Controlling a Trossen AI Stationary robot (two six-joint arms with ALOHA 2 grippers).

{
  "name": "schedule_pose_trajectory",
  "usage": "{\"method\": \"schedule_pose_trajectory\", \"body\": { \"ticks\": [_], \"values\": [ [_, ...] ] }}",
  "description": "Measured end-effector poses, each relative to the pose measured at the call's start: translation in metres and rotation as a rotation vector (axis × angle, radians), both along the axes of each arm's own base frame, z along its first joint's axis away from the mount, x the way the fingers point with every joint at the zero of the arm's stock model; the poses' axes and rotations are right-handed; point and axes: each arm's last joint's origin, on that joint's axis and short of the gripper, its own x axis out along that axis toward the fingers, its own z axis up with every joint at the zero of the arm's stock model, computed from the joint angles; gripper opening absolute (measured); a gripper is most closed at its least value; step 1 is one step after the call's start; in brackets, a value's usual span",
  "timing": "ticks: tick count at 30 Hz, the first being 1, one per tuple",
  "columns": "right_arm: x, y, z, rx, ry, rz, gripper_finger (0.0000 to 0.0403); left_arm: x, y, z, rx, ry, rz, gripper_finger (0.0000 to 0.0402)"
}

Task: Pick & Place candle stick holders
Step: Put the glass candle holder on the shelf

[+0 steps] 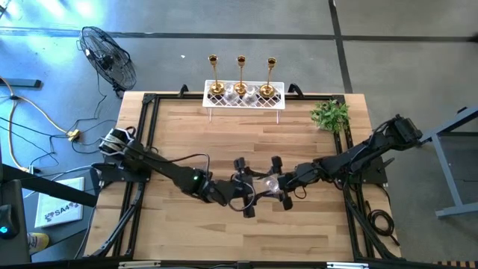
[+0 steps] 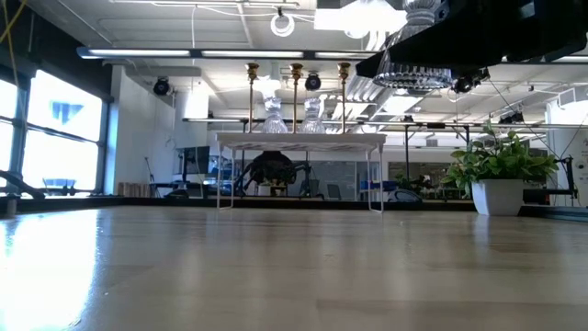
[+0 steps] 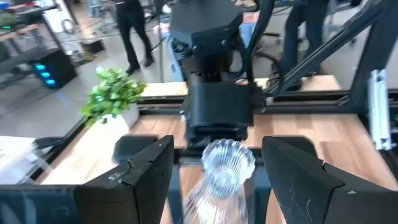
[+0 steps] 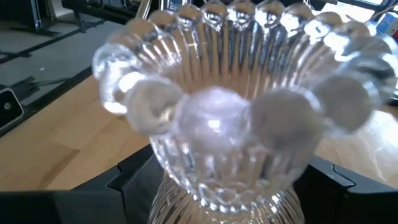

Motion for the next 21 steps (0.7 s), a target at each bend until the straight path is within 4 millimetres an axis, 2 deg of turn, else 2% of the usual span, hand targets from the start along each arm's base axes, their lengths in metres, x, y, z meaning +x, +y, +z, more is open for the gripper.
{"method": "schedule_pose_trajectory", "body": {
  "ticks": [5, 12, 15, 21],
  "values": [
    [-0.004, -0.001, 0.008, -0.011, -0.018, 0.005, 0.0270, -0.014, -0.009, 0.007, 0.031, 0.011, 0.053, 0.0239],
    [-0.022, -0.011, 0.036, -0.086, -0.082, -0.022, 0.0269, -0.033, -0.025, 0.007, 0.122, 0.062, 0.162, 0.0239],
    [-0.035, -0.022, 0.053, -0.130, -0.104, -0.053, 0.0269, -0.040, -0.031, 0.003, 0.180, 0.088, 0.225, 0.0239],
    [-0.055, -0.053, 0.102, -0.124, -0.167, -0.085, 0.0269, -0.048, -0.035, -0.004, 0.200, 0.131, 0.266, 0.0239]
  ]
}}
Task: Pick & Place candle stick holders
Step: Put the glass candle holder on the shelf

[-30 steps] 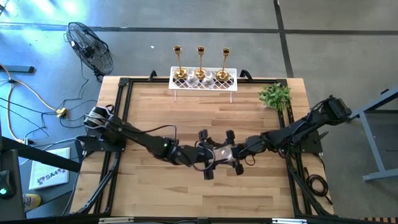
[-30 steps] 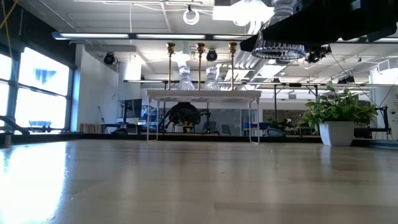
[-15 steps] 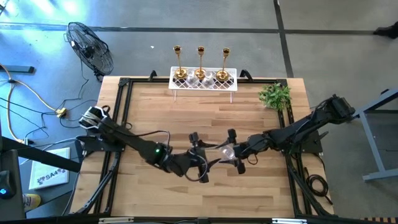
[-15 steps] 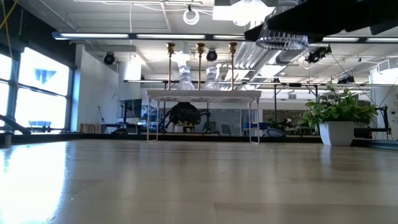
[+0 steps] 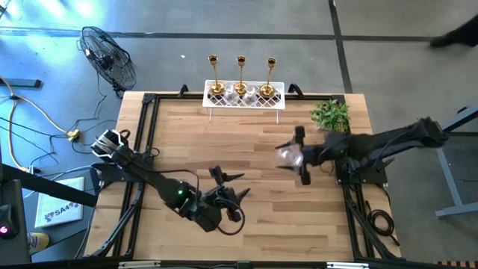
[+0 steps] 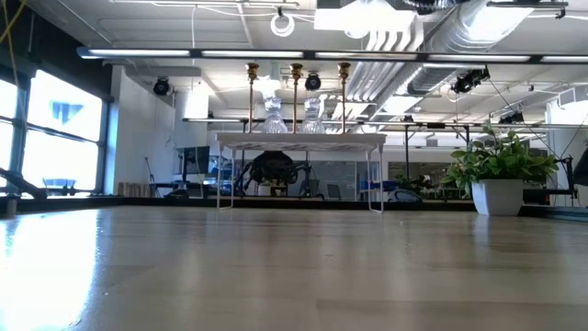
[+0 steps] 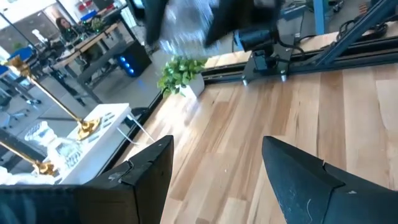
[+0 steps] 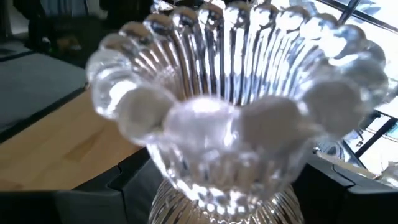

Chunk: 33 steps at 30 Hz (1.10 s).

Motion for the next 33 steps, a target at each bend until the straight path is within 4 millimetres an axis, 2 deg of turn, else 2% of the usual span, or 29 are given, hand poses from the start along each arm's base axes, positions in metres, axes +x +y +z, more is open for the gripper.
{"method": "schedule_pose_trajectory", "body": {
  "ticks": [8, 13, 16, 21, 29, 33],
  "values": [
    [-0.011, -0.048, 0.058, 0.002, -0.051, -0.015, 0.0269, -0.002, 0.003, -0.006, -0.006, 0.044, 0.011, 0.0239],
    [-0.009, -0.086, 0.072, 0.043, -0.053, -0.064, 0.0269, -0.004, 0.004, -0.009, -0.012, 0.063, 0.018, 0.0239],
    [-0.005, -0.111, 0.068, 0.077, -0.031, -0.086, 0.0269, -0.005, 0.005, -0.011, -0.024, 0.075, 0.022, 0.0239],
    [0.006, -0.148, 0.046, 0.192, -0.004, -0.049, 0.0269, -0.008, 0.006, -0.015, -0.044, 0.097, 0.038, 0.0239],
    [0.026, -0.178, 0.018, 0.190, 0.026, -0.049, 0.0269, -0.011, 0.008, -0.019, -0.055, 0.114, 0.060, 0.0239],
    [0.031, -0.194, 0.012, 0.200, -0.003, -0.091, 0.0269, -0.011, 0.009, -0.019, -0.057, 0.092, 0.085, 0.0239]
  ]
}}
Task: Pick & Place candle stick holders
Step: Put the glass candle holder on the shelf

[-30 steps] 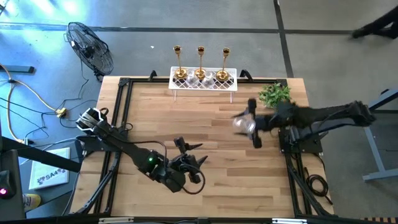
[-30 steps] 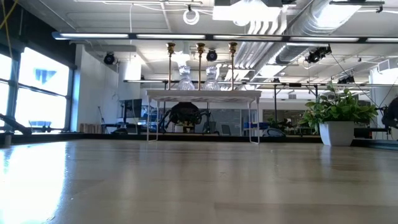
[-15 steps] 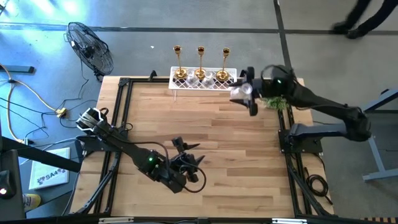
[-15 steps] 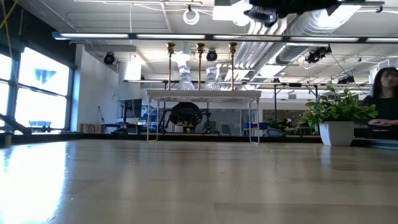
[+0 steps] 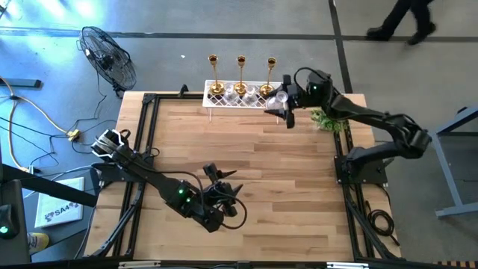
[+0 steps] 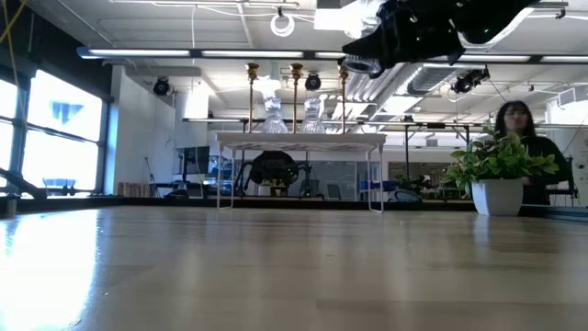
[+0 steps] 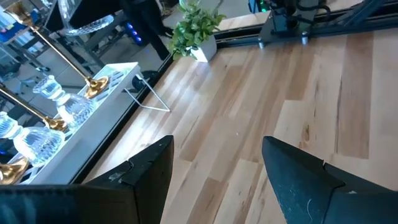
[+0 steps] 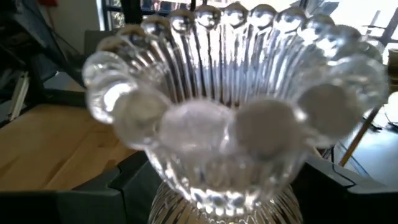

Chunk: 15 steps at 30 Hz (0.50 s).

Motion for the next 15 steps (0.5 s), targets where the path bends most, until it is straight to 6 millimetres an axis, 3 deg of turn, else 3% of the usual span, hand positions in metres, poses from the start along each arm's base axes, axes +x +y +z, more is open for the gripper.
{"method": "schedule_pose_trajectory", "body": {
  "ticks": [7, 15],
  "values": [
    [-0.005, -0.033, -0.011, 0.075, -0.025, -0.111, 0.0269, -0.001, 0.001, -0.001, 0.013, 0.012, 0.007, 0.0239],
    [0.003, -0.046, -0.036, 0.109, 0.043, -0.123, 0.0269, -0.001, 0.001, -0.001, 0.017, 0.014, 0.009, 0.0239]
  ]
}}
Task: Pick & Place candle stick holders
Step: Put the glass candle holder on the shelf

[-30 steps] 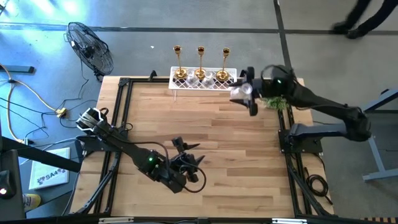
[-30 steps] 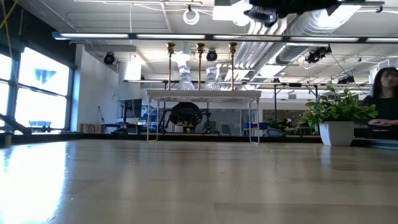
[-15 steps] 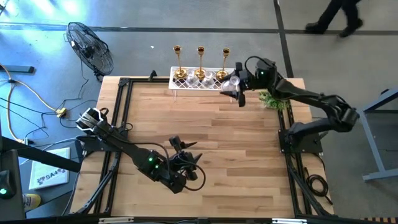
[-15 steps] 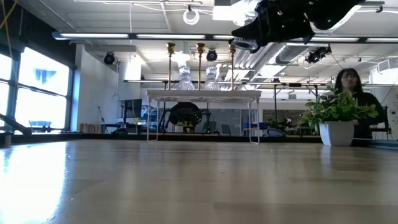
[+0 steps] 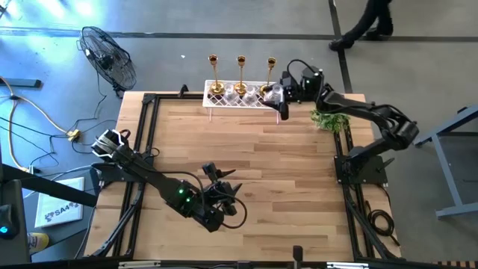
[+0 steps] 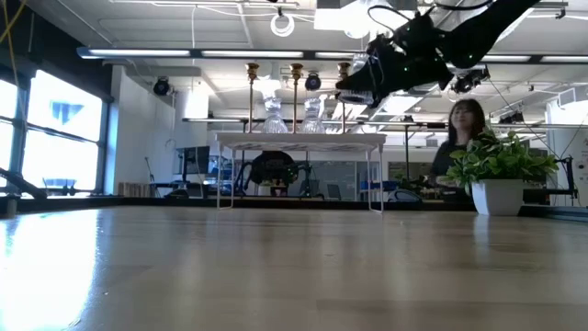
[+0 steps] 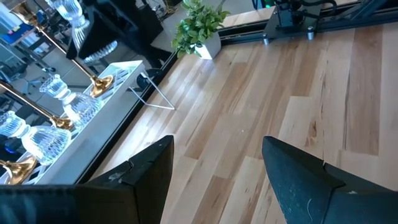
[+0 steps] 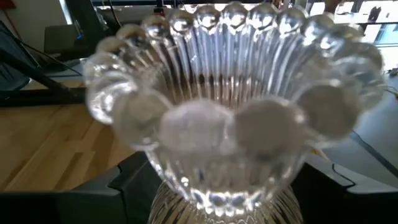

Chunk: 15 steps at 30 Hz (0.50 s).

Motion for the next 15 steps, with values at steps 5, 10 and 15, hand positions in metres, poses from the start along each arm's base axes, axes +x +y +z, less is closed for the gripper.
{"method": "schedule_pose_trajectory", "body": {
  "ticks": [5, 10, 15],
  "values": [
    [0.004, -0.004, -0.008, 0.015, 0.020, -0.018, 0.0269, 0.000, 0.000, 0.000, 0.000, 0.000, 0.000, 0.0239],
    [0.004, -0.005, -0.013, 0.030, 0.062, -0.123, 0.0269, 0.000, 0.000, 0.000, -0.001, 0.000, 0.000, 0.0239],
    [0.014, 0.004, -0.014, 0.008, 0.099, -0.245, 0.0269, 0.000, 0.000, 0.000, -0.008, -0.002, 0.003, 0.0239]
  ]
}}
